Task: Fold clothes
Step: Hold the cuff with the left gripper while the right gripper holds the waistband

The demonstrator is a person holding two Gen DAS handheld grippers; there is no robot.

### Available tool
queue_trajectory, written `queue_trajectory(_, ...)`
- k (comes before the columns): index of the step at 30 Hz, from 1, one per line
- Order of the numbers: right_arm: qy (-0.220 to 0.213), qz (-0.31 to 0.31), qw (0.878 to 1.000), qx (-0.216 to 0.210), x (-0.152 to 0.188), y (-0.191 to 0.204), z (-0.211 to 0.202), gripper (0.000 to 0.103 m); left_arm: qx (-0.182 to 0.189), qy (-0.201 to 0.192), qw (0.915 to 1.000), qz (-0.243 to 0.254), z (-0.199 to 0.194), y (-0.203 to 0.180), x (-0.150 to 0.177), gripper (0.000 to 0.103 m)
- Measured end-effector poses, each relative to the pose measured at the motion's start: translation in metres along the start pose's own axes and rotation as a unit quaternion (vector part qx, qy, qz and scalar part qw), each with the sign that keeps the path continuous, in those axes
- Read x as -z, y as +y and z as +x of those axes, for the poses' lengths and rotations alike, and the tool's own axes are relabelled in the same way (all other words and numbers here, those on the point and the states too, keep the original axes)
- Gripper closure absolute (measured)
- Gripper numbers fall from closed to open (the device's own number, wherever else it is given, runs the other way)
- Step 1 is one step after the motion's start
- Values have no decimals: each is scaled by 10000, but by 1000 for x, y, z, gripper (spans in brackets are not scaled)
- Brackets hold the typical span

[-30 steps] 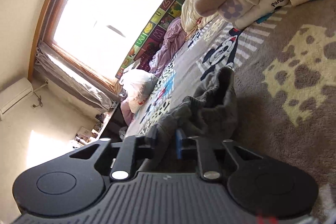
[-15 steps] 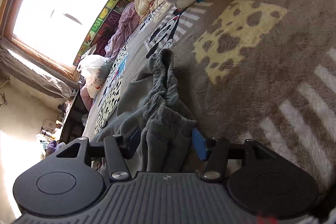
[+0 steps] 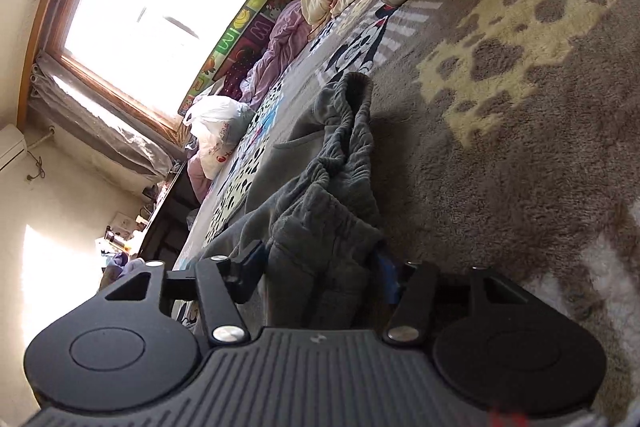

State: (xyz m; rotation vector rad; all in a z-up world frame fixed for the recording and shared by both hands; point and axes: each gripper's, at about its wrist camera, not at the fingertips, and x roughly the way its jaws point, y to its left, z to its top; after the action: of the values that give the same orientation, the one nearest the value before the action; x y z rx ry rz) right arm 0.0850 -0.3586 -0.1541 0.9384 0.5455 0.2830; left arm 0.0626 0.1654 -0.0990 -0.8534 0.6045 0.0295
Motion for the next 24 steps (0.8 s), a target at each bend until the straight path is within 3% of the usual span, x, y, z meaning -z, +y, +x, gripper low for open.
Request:
queue_trajectory(2, -111, -48, 9999, -77, 1, 4, -2, 68, -206, -369, 9955, 846, -16, -30, 5, 83)
queue_trajectory(4, -404, -139, 9990, -152, -1, 14, -17, 72, -446, -788, 9798, 1783, -34, -62, 11, 80)
queue_trajectory(5, -583, -242, 9980, -107, -3, 21, -28, 72, -562, -864, 9721, 2106, -38, -74, 14, 71)
queue_trajectory(6, -742, -330, 9967, -46, -5, 28, -39, 72, -594, -812, 9710, 2168, -36, -76, 15, 58)
queue_trajectory(7, -812, -359, 9960, 44, -8, 29, -46, 72, -594, -730, 9721, 2150, -34, -76, 14, 28)
queue_trajectory(8, -761, -323, 9965, 149, -10, 25, -47, 72, -598, -744, 9766, 1928, -32, -67, 12, 26)
queue_trajectory(11, -461, 10, 9965, 704, -8, 0, -40, 66, -647, -551, 9907, 1061, -26, -32, 0, 31)
queue_trajectory(13, -448, 130, 9960, 759, -2, -5, -38, 63, -702, -405, 9951, 568, -26, -13, -5, 31)
queue_trajectory(18, -530, -190, 9956, 749, 3, 4, -34, 54, -510, -7, 9985, 211, -14, -2, 0, 32)
queue_trajectory(19, -539, -179, 9954, 769, 5, 3, -33, 54, -511, 47, 9982, 315, -10, -4, 4, 38)
queue_trajectory(20, -553, -165, 9954, 761, 5, 2, -32, 53, -525, 81, 9976, 452, -7, -8, 8, 58)
queue_trajectory(22, -575, -149, 9955, 734, 5, 0, -31, 52, -552, 22, 9956, 757, -5, -16, 15, 76)
queue_trajectory(24, -552, -205, 9962, 645, 4, 1, -28, 57, -515, -176, 9945, 898, -13, -25, 15, 80)
